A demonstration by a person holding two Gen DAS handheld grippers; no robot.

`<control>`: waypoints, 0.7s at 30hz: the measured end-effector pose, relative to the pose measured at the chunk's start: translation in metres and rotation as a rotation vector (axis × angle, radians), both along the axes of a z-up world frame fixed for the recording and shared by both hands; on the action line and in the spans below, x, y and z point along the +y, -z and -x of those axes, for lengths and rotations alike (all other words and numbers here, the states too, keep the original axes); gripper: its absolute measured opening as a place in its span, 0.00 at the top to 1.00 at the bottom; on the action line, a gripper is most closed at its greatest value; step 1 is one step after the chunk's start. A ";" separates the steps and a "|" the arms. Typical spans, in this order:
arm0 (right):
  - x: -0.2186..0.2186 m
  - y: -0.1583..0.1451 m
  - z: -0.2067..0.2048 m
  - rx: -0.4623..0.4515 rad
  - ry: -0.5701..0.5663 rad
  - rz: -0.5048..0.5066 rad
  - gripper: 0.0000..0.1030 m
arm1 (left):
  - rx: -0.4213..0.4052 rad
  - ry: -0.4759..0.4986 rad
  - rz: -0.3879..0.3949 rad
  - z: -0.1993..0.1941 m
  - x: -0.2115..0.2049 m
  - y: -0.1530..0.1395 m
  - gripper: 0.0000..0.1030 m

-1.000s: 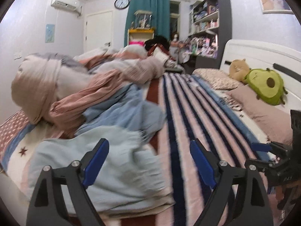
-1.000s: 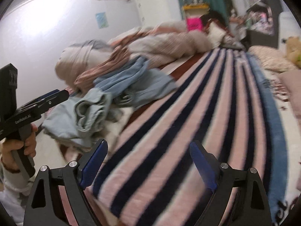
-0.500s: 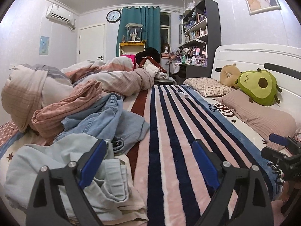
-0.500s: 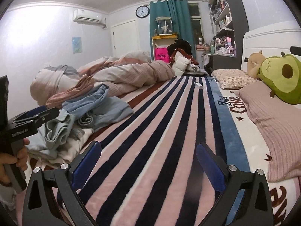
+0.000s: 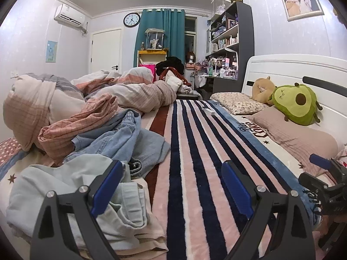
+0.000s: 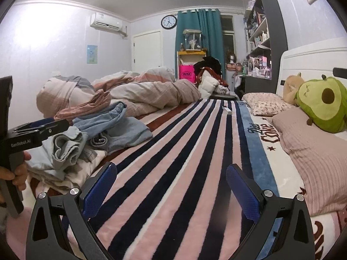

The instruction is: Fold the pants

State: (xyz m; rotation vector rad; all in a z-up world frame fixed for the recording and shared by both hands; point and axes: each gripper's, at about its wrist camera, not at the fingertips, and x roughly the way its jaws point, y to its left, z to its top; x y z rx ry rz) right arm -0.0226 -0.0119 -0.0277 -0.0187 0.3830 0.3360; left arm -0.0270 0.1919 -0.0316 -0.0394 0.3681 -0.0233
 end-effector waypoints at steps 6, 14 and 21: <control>-0.003 0.002 -0.003 0.018 -0.015 -0.023 0.02 | -0.007 -0.018 -0.012 0.007 0.000 -0.002 0.12; -0.001 0.001 0.002 -0.005 -0.011 -0.002 0.02 | -0.011 -0.023 -0.014 0.012 -0.002 -0.003 0.12; -0.003 0.001 0.002 -0.002 -0.012 -0.012 0.02 | -0.014 -0.028 -0.021 0.014 -0.004 -0.004 0.12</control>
